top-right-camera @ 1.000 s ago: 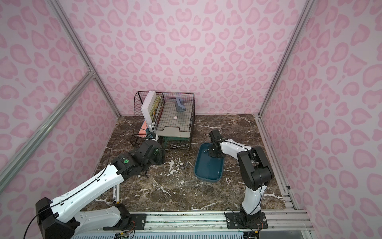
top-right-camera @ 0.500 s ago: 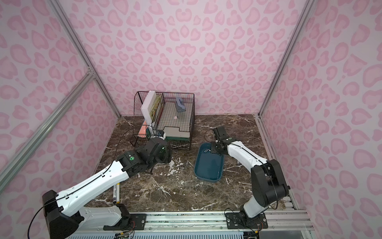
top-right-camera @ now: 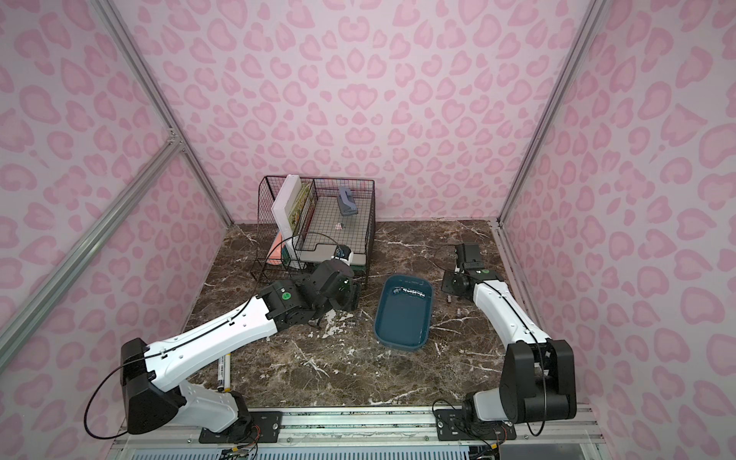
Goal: Take out the socket from the storage box
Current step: Pick up the socket head from the storage box, then place the socket head at the center of the board.
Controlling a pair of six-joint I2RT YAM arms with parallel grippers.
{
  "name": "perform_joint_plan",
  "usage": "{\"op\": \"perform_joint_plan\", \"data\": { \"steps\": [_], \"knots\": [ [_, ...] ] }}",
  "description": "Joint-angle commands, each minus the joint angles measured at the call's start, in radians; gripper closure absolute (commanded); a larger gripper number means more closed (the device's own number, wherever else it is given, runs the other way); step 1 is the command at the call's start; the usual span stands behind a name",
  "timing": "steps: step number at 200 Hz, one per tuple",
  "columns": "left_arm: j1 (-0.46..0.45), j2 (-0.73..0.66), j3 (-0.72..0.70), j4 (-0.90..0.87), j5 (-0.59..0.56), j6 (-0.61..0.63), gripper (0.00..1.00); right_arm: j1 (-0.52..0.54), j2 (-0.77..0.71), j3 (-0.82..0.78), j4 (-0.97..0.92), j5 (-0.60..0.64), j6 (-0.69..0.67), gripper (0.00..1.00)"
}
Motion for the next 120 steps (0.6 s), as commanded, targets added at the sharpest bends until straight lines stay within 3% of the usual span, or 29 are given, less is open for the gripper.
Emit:
{"op": "perform_joint_plan", "data": {
  "steps": [1,120],
  "knots": [
    [-0.018,0.033,0.026,0.015,0.015,0.013,0.30,-0.046,0.039,-0.011,0.059,-0.016,-0.025,0.87],
    [-0.053,0.106,0.063,0.011,0.028,0.003,0.30,-0.114,0.261,-0.002,0.135,0.008,-0.052,0.83]
  ]
}}
